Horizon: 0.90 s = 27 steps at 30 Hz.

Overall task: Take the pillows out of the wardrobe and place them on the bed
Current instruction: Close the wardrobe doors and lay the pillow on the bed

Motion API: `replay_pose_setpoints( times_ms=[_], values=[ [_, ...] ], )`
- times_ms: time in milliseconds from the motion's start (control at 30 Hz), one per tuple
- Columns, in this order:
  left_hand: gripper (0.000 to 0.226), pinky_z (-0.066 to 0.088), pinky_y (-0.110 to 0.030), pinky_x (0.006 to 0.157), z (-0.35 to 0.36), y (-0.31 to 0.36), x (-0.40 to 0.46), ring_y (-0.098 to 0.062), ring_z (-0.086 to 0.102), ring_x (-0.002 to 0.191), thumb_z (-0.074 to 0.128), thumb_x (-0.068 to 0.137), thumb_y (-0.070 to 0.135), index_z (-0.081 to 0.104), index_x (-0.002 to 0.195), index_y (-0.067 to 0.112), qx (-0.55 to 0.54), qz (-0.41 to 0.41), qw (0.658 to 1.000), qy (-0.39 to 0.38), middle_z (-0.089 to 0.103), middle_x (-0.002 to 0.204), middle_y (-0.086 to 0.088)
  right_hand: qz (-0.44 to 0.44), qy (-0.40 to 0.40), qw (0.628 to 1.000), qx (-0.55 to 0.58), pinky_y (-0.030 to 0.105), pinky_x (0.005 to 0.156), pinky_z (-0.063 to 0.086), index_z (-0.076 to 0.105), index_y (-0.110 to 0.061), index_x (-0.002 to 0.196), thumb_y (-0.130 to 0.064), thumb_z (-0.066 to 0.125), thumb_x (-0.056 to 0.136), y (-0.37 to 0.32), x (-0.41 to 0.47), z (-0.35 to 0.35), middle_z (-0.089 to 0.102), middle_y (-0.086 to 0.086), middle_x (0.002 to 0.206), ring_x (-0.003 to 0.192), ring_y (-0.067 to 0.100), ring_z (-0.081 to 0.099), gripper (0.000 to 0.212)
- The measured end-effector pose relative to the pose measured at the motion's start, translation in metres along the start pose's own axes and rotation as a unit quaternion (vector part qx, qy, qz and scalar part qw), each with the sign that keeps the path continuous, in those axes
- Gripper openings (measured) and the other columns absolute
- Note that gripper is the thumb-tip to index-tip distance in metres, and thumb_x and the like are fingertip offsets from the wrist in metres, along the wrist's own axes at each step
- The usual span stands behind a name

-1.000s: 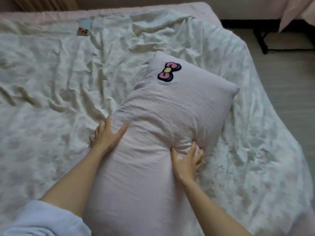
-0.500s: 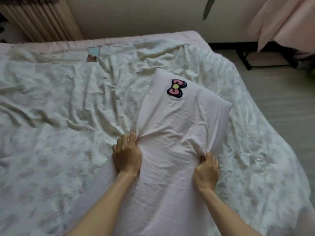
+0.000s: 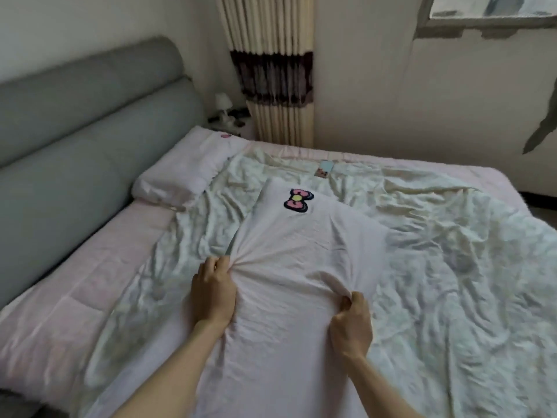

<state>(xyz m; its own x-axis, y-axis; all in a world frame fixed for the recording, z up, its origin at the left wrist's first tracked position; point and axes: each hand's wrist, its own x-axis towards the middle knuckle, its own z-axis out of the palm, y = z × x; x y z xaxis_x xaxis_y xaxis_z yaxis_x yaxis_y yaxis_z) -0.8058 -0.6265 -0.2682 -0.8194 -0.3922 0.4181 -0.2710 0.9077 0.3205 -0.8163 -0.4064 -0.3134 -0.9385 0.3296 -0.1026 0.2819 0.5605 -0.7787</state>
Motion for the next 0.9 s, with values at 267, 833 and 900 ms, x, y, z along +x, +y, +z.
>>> replay_pose_setpoints(
  times_ms=[267,833,900],
  values=[
    [0.015,0.048,-0.040,0.049,-0.100,-0.151,-0.003,-0.040,0.059,0.061,0.052,0.071,-0.001,0.063,0.079,0.005,0.047,-0.180,0.981,0.049,0.058,0.075,-0.021,-0.143,-0.104,0.984,-0.011,0.036,0.068,0.033,0.044,-0.008,0.086,-0.005,0.039,0.090,-0.118,-0.078,0.100,0.056,0.018,0.098,0.091,0.036,0.054,0.007],
    [0.015,0.047,-0.045,0.059,-0.151,-0.539,0.084,-0.043,0.058,0.070,0.058,0.069,-0.015,0.062,0.079,-0.005,-0.017,-0.281,0.955,0.097,0.058,0.079,-0.028,-0.195,-0.123,0.973,-0.014,0.043,0.081,0.038,0.048,-0.004,0.091,-0.005,0.036,0.091,-0.323,-0.231,0.421,0.056,0.019,0.096,0.094,0.036,0.052,0.012],
    [0.015,0.045,-0.043,0.057,-0.136,-0.563,0.103,-0.043,0.056,0.069,0.057,0.070,-0.015,0.061,0.080,-0.005,-0.025,-0.283,0.954,0.098,0.056,0.080,-0.028,-0.199,-0.112,0.974,-0.017,0.043,0.081,0.039,0.048,-0.004,0.091,-0.006,0.036,0.092,-0.343,-0.224,0.445,0.057,0.019,0.097,0.095,0.035,0.052,0.012]
  ],
)
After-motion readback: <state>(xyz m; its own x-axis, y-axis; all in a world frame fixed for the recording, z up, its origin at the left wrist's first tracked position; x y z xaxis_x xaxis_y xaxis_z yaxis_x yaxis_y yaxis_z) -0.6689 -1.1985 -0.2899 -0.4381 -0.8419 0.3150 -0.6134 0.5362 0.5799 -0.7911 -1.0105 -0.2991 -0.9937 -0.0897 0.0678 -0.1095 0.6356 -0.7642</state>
